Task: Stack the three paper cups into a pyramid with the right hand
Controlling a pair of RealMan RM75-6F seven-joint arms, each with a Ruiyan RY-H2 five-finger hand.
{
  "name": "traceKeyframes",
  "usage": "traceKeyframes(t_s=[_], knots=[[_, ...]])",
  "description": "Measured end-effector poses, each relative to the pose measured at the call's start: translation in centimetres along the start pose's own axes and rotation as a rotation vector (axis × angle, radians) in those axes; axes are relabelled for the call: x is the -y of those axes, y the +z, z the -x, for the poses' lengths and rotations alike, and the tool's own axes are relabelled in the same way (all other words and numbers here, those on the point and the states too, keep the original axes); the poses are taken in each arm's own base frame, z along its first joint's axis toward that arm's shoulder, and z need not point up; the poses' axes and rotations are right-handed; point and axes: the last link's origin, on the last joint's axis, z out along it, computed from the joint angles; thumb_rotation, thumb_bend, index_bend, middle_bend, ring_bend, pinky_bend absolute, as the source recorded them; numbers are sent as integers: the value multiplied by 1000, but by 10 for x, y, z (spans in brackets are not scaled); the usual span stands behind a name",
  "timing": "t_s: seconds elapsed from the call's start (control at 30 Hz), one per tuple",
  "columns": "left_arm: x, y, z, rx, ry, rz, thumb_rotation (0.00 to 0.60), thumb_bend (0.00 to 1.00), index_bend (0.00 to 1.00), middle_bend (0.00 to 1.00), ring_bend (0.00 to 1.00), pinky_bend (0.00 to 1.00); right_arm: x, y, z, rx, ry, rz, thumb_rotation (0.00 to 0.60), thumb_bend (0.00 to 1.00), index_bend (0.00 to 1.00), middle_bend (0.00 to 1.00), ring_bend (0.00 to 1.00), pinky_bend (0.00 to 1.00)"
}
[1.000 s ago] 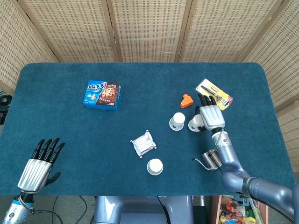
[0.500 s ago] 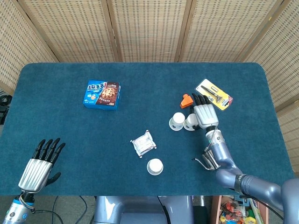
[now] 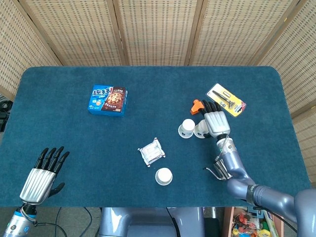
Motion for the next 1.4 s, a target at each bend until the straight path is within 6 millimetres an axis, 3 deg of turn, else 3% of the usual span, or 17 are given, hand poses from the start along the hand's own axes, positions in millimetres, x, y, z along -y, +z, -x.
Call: traceKeyframes(t_s=[0.2,0.4,0.77,1.0,1.4], knots=[[1,0,0,1,-3,-4,600,198,0,0,0,0,-6,-8,-9,-14,-13,2,600,59,175,0,0,0],[1,-1,-1,-3,-6,-2,600,198,0,0,0,0,-13,-27,-32,-50,-18,-3,600,59,175,0,0,0],[0,-3,-2,-7,-10,6,600,198,0,0,0,0,-23,-97,-73,-108,-30,-44,600,59,175,0,0,0],[-2,-4,-2,-7,-6,13,600,198,0,0,0,0,-26,-130,-70,-131,-14,-115,600,59,260,0,0,0],[-3,-4,-1,-5,-3,18,600,198,0,0,0,0,-25,-185,-38,-116,77,-291,600,59,324,0,0,0]])
